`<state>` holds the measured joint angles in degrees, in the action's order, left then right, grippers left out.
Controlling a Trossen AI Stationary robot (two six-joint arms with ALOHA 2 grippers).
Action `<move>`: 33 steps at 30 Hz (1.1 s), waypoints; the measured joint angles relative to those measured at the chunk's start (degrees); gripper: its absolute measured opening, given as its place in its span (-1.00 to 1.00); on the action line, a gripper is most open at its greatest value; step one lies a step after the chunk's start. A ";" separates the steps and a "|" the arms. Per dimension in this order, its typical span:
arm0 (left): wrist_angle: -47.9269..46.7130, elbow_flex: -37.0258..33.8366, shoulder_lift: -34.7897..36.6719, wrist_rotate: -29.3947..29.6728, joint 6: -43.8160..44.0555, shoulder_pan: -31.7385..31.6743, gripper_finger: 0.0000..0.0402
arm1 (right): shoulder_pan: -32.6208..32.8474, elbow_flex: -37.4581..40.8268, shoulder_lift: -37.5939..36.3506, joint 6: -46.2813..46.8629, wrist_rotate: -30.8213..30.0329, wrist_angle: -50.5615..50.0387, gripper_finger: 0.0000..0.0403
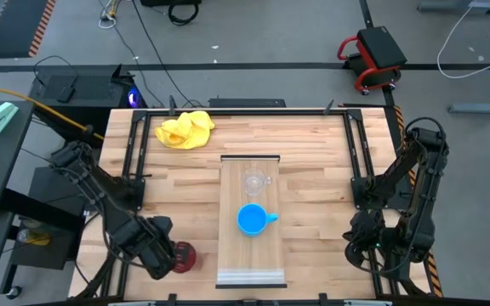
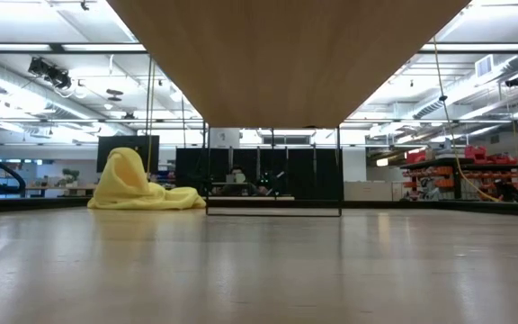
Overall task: Stack small to large cups/mugs on shelf
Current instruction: Put the red cup on the shelf
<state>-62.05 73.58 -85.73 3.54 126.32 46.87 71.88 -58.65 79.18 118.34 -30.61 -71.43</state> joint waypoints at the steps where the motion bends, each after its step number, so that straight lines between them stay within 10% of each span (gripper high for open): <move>1: 1.10 0.01 0.00 0.04 -1.11 -0.37 -0.93 | 0.00 0.00 0.00 0.00 0.00 -0.01 -0.82; 11: 0.06 4.59 -0.02 -2.24 -8.54 -3.26 -0.94 | 0.00 0.00 0.00 -0.04 -0.01 -0.11 -0.82; 23: -18.58 27.93 -0.18 0.53 -10.05 -3.90 -0.94 | 0.00 0.00 0.00 -4.03 -10.93 2.88 -0.86; 33: -18.58 35.35 -0.58 0.93 -17.25 -8.64 -0.94 | -7.66 0.00 0.00 -30.88 -18.77 23.70 -0.96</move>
<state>-80.63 108.93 -86.31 4.47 109.07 38.23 64.21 -58.65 79.18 87.47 -49.38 -47.73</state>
